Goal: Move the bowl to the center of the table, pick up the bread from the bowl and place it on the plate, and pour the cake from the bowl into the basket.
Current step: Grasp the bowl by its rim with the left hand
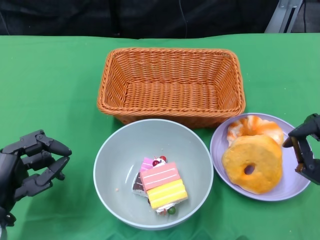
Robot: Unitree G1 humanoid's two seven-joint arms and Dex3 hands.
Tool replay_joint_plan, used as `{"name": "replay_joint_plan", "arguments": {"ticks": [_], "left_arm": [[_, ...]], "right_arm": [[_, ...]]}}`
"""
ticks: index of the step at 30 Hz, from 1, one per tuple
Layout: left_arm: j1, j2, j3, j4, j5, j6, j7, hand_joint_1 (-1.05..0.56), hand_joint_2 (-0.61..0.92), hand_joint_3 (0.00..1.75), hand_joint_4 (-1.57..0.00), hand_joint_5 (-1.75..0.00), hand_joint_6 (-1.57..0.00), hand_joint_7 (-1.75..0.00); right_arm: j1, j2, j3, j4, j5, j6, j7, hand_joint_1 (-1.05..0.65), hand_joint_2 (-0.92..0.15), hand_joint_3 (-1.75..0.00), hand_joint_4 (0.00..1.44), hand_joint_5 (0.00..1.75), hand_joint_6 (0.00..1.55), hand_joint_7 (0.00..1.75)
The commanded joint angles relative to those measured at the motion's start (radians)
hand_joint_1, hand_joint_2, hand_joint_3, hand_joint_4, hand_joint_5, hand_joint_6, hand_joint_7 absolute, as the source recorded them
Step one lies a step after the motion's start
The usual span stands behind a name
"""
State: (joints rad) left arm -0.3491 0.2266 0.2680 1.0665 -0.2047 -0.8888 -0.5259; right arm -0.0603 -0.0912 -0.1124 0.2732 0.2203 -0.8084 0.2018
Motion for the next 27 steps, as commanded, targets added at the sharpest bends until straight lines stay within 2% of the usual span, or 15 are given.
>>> {"name": "replay_joint_plan", "arguments": {"ticks": [1, 4, 9, 16, 20, 27], "left_arm": [[0.006, 0.022, 0.009, 0.006, -0.011, -0.007, -0.011, -0.27, 0.88, 0.44, -0.82, -1.54, -0.86, -1.14], [0.007, 0.028, 0.009, 0.008, -0.005, -0.011, -0.011, -0.28, 0.88, 0.44, -0.81, -1.55, -0.85, -1.14], [0.011, 0.036, 0.009, 0.012, -0.004, -0.017, -0.017, -0.28, 0.87, 0.45, -0.81, -1.54, -0.85, -1.14], [0.019, 0.035, 0.013, 0.009, -0.008, -0.023, -0.029, -0.27, 0.88, 0.45, -0.81, -1.52, -0.86, -1.13], [0.019, 0.034, 0.013, 0.012, -0.013, -0.038, -0.043, -0.27, 0.88, 0.44, -0.80, -1.53, -0.85, -1.13], [0.018, 0.029, 0.015, 0.015, -0.008, -0.069, -0.037, -0.26, 0.90, 0.42, -0.81, -1.50, -0.85, -1.12]], "right_arm": [[0.018, 0.003, -0.004, -0.044, 0.044, 0.021, 0.021, 0.02, -0.66, -0.98, 0.71, 1.60, 0.68, 1.31], [0.021, 0.001, -0.008, -0.046, 0.048, 0.024, 0.035, 0.00, -0.58, -1.06, 0.72, 1.62, 0.69, 1.32], [0.034, -0.001, -0.001, -0.037, 0.100, 0.057, 0.097, 0.03, -0.56, -1.15, 0.70, 1.63, 0.67, 1.34], [0.017, 0.007, -0.010, 0.064, 0.075, 0.038, 0.130, 0.04, -0.54, -1.14, 0.72, 1.61, 0.69, 1.35], [-0.014, 0.006, -0.019, 0.154, 0.056, -0.009, 0.138, 0.03, -0.54, -1.14, 0.73, 1.60, 0.68, 1.36], [-0.033, 0.016, -0.026, 0.185, 0.053, -0.018, 0.133, 0.03, -0.55, -1.12, 0.73, 1.61, 0.67, 1.38]]}}
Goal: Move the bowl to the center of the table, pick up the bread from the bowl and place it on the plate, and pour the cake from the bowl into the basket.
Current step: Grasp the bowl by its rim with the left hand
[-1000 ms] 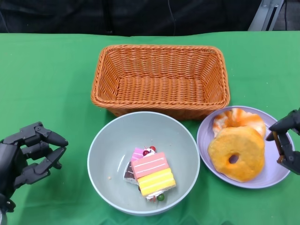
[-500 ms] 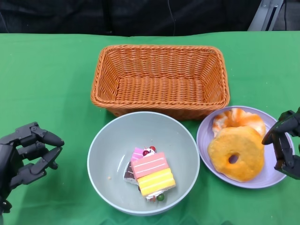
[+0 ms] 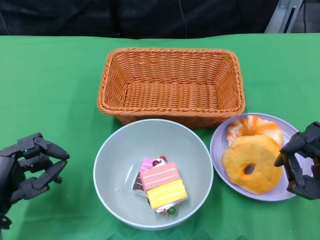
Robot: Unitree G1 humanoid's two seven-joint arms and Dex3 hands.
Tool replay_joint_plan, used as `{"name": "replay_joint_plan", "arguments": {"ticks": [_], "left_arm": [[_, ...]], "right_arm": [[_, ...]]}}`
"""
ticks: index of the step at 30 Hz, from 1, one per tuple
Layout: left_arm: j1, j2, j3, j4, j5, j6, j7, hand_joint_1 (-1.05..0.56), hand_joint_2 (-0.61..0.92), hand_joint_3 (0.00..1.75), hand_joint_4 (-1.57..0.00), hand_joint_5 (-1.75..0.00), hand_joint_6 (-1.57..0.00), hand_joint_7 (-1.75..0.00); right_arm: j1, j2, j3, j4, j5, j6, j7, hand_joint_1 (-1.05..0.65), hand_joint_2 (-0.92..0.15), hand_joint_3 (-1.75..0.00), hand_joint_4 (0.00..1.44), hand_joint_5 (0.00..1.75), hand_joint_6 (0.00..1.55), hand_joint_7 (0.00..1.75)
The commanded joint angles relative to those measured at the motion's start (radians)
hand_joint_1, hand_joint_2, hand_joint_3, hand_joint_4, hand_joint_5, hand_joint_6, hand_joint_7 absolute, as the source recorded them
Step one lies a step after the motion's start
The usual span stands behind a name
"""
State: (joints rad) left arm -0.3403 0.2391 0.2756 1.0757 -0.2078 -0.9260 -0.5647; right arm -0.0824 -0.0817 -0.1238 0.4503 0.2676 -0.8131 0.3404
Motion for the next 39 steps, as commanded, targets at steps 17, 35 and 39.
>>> {"name": "replay_joint_plan", "arguments": {"ticks": [17, 35, 39], "left_arm": [[0.042, -0.002, -0.006, -0.039, 0.030, -0.260, 0.048, -0.32, 0.92, 0.10, -0.81, -0.06, -0.80, 0.00], [0.098, 0.069, 0.005, -0.106, 0.581, -0.459, 0.517, -0.40, 0.92, 0.15, -0.56, 0.00, -0.52, 0.00], [0.102, 0.099, -0.018, -0.126, 0.696, -0.463, 0.630, -0.39, 0.92, 0.15, -0.57, -0.01, -0.53, -0.01]], "right_arm": [[-0.019, 0.034, -0.030, 0.000, 0.028, 0.026, 0.001, 0.01, -0.57, -1.13, 0.71, 1.61, 0.68, 1.32], [-0.019, 0.050, -0.039, -0.005, 0.040, 0.054, -0.012, -0.03, -0.62, -1.01, 0.71, 1.60, 0.69, 1.28], [-0.018, 0.054, -0.038, -0.013, 0.040, 0.064, -0.016, -0.02, -0.64, -0.98, 0.71, 1.60, 0.69, 1.28]]}}
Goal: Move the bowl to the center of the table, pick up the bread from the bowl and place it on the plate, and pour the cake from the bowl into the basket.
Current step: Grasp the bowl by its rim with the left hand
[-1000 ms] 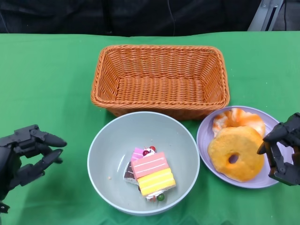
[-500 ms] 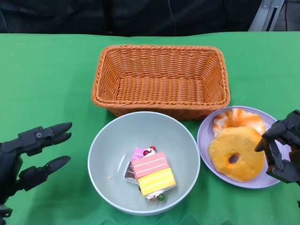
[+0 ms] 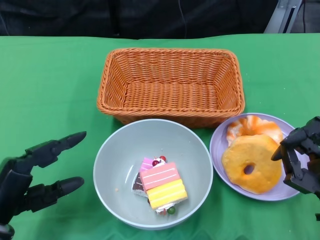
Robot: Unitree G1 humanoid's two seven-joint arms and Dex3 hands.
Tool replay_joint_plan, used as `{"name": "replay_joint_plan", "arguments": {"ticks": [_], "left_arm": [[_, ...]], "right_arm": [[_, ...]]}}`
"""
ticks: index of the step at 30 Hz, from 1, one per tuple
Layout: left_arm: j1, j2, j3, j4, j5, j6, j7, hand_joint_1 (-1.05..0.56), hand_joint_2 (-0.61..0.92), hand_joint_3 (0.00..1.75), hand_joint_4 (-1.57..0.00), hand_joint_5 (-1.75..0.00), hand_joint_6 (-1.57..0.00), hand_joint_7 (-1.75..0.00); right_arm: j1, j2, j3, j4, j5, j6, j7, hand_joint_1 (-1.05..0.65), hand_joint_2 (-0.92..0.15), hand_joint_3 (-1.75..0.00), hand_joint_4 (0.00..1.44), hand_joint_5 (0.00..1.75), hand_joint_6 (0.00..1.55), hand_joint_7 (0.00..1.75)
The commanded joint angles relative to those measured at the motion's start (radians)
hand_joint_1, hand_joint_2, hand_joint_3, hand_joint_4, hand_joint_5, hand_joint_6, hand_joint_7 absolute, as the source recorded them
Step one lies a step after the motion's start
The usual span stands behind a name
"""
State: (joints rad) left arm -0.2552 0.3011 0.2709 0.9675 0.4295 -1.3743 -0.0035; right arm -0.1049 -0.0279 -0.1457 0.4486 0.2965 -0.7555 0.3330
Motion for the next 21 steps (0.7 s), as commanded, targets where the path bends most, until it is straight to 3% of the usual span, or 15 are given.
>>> {"name": "replay_joint_plan", "arguments": {"ticks": [1, 10, 13, 21], "left_arm": [[0.016, 0.046, -0.019, -0.020, 0.086, -0.018, 0.096, -0.38, 0.92, 0.15, -0.57, -0.01, -0.53, -0.01], [0.008, 0.132, -0.084, -0.060, 0.298, -0.015, 0.358, -0.38, 0.92, 0.17, -0.57, -0.01, -0.51, 0.00], [0.020, 0.167, -0.118, -0.115, 0.430, 0.026, 0.514, -0.39, 0.92, 0.19, -0.59, -0.01, -0.50, 0.00], [-0.004, 0.258, -0.341, -0.164, 0.690, 0.163, 0.949, -0.35, 0.92, 0.20, -0.64, -0.03, -0.52, -0.01]], "right_arm": [[0.003, 0.001, -0.017, -0.009, 0.006, 0.003, -0.011, -0.02, -0.64, -0.98, 0.71, 1.60, 0.69, 1.28], [0.001, 0.005, -0.019, -0.007, -0.019, -0.002, -0.040, -0.04, -0.62, -0.99, 0.72, 1.60, 0.70, 1.29], [0.003, 0.008, -0.017, -0.014, -0.009, 0.009, -0.040, -0.05, -0.63, -0.99, 0.72, 1.60, 0.70, 1.30], [0.006, 0.015, -0.016, -0.025, -0.005, 0.025, -0.037, -0.05, -0.63, -0.99, 0.72, 1.62, 0.69, 1.30]]}}
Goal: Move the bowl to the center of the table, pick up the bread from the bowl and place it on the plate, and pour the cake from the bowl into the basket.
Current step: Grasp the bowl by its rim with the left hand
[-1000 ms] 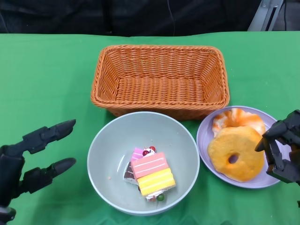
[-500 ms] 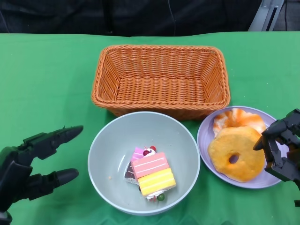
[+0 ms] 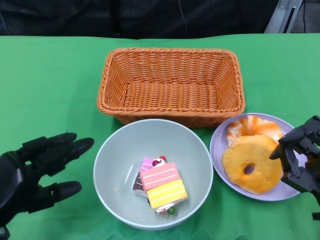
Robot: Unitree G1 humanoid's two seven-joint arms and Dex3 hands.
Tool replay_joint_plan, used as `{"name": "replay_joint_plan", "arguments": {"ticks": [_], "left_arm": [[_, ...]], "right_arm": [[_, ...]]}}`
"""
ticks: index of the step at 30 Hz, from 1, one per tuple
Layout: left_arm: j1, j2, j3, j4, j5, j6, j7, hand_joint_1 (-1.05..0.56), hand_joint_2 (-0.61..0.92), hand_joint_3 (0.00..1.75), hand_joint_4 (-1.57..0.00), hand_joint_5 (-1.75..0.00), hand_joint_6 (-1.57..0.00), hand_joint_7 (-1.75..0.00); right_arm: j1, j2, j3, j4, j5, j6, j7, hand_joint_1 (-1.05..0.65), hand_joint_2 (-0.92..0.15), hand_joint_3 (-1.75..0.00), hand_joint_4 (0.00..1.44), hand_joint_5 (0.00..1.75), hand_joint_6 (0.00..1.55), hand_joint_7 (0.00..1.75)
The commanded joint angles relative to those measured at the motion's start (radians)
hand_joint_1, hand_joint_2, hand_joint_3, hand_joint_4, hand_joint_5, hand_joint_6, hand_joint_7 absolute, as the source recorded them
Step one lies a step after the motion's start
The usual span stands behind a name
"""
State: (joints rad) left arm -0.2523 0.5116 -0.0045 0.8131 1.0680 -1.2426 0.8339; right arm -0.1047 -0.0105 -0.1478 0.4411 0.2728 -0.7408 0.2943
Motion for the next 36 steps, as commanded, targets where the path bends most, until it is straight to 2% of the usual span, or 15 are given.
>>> {"name": "replay_joint_plan", "arguments": {"ticks": [1, 11, 18, 26, 36], "left_arm": [[-0.014, 0.058, -0.096, -0.010, 0.068, 0.043, 0.151, -0.34, 0.92, 0.19, -0.64, -0.03, -0.53, -0.01], [-0.069, 0.118, -0.352, 0.005, 0.162, 0.161, 0.458, -0.32, 0.92, 0.16, -0.68, -0.03, -0.57, -0.02], [-0.113, 0.149, -0.489, 0.023, 0.195, 0.233, 0.597, -0.33, 0.92, 0.19, -0.70, -0.02, -0.58, -0.01], [-0.149, 0.189, -0.604, 0.011, 0.210, 0.283, 0.647, -0.31, 0.92, 0.18, -0.71, -0.01, -0.61, -0.02], [-0.190, 0.207, -0.697, 0.017, 0.213, 0.287, 0.682, -0.31, 0.92, 0.15, -0.74, -0.02, -0.64, -0.02]], "right_arm": [[0.006, -0.002, -0.014, -0.018, 0.023, 0.012, 0.004, -0.05, -0.63, -0.99, 0.72, 1.62, 0.69, 1.30], [0.017, 0.005, -0.011, -0.040, 0.021, 0.025, 0.002, -0.07, -0.64, -0.96, 0.72, 1.60, 0.69, 1.27], [0.021, 0.012, -0.008, -0.045, 0.016, 0.030, -0.004, -0.07, -0.64, -0.94, 0.71, 1.61, 0.69, 1.29], [0.019, 0.017, -0.008, -0.043, 0.012, 0.032, -0.003, -0.07, -0.62, -0.98, 0.71, 1.63, 0.69, 1.30], [0.020, 0.027, -0.006, -0.042, 0.016, 0.025, 0.007, -0.06, -0.63, -0.98, 0.71, 1.62, 0.69, 1.28]]}}
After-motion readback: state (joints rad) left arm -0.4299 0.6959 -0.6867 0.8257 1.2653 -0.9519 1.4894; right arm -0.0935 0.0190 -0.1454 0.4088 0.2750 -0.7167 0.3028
